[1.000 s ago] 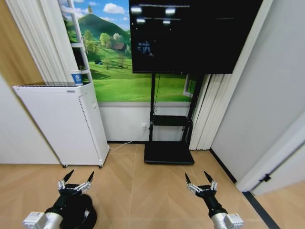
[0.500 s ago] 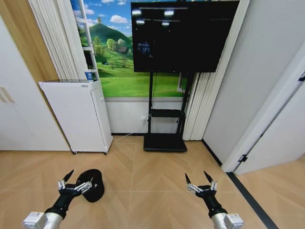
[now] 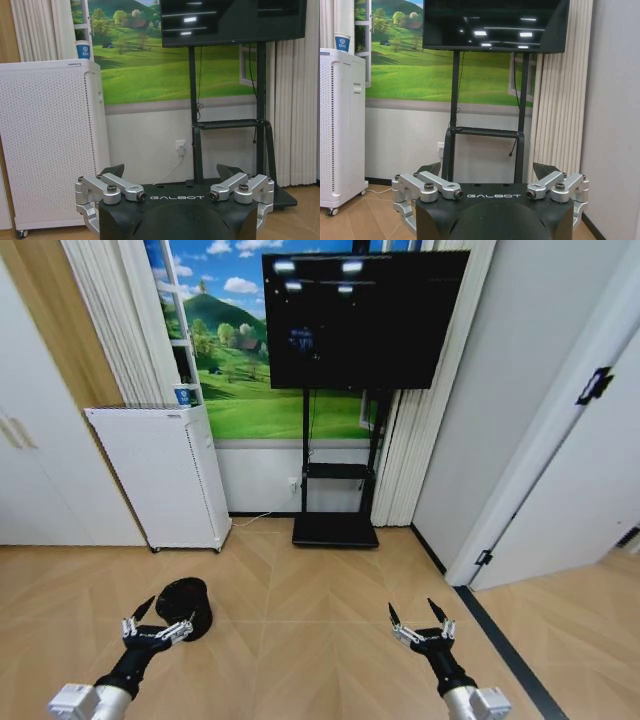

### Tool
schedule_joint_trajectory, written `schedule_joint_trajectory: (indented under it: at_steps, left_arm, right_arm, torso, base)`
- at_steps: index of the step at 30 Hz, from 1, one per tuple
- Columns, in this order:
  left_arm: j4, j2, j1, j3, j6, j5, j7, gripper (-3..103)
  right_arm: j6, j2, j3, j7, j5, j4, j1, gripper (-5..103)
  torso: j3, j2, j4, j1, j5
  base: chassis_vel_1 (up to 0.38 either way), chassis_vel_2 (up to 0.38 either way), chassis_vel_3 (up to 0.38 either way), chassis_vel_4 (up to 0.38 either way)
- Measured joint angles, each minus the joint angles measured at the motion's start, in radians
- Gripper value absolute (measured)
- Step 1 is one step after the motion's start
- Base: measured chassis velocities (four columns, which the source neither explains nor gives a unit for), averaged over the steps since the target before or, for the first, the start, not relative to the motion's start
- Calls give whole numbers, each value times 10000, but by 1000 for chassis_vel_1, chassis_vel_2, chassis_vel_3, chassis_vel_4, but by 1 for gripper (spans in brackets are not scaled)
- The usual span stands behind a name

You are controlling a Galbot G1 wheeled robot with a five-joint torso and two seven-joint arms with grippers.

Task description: Pick up the trash bin and place the garbage on the floor into it.

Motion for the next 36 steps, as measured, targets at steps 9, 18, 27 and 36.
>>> schedule_joint_trajectory:
  at_steps: [9, 18, 27, 36]
  left_arm:
    - [0, 0, 0, -1, 0, 0, -1, 100]
    - [1, 0, 0, -2, 0, 1, -3, 100]
    - [2, 1, 1, -3, -1, 1, -2, 100]
    - [4, 3, 0, -5, -1, 1, -8, 100]
  right_arm:
    - [0, 0, -3, -1, 0, 1, 2, 100]
    - [0, 1, -5, -2, 0, 2, 3, 100]
    - [0, 1, -3, -2, 0, 2, 0, 100]
    - [0, 3, -6, -4, 0, 5, -1, 100]
  torso:
    - [0, -3, 0, 0, -9]
    - [-1, -5, 4, 1, -8]
    - [-2, -6, 2, 0, -11]
    - [-5, -5, -3, -2, -17]
  base:
    - [71, 31, -33, -46]
    - [156, 196, -176, -182]
    - [242, 264, -271, -244]
    - [250, 221, -254, -244]
